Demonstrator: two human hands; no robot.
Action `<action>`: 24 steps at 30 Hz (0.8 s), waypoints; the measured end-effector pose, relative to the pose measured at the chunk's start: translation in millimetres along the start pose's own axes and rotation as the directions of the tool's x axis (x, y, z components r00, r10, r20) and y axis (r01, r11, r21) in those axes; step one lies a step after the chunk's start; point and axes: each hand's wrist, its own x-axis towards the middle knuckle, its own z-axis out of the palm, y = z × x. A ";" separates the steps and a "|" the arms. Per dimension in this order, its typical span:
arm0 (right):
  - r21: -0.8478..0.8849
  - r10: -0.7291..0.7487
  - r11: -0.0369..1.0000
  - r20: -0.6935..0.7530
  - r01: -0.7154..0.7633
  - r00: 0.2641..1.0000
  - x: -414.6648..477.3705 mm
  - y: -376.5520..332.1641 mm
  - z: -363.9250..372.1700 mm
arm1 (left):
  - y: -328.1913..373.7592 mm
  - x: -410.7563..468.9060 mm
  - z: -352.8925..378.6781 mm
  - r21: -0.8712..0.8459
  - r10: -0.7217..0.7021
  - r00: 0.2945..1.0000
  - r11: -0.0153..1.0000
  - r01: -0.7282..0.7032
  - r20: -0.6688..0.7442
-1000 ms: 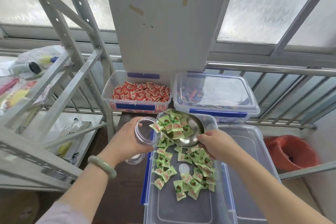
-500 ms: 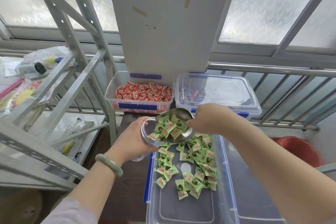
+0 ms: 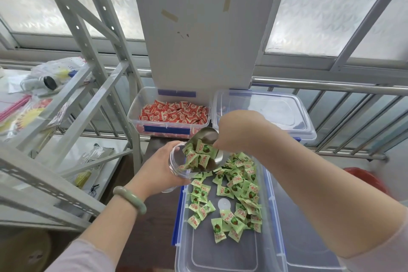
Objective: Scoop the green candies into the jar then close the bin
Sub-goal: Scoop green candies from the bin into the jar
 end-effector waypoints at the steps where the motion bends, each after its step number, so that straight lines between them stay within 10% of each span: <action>1: -0.006 -0.003 1.000 -0.013 0.003 1.000 -0.4 -1.1 -0.2 | 1.7 -0.1 -0.4 -0.009 0.004 1.000 1.000 -0.004 0.003; 14: 0.194 0.049 0.980 0.008 -0.050 0.999 -11.9 26.1 12.1 | -4.1 1.0 0.4 -0.017 -0.040 0.999 0.999 0.040 0.007; 20: 0.541 0.239 0.768 0.253 -0.342 0.938 -20.1 62.5 68.3 | -17.0 0.6 2.1 -0.052 -0.117 0.993 0.992 0.117 -0.007; 24: 0.373 0.226 0.853 0.366 -0.365 0.903 -27.2 57.0 125.4 | -24.2 2.7 5.6 -0.080 -0.153 0.988 0.985 0.153 0.004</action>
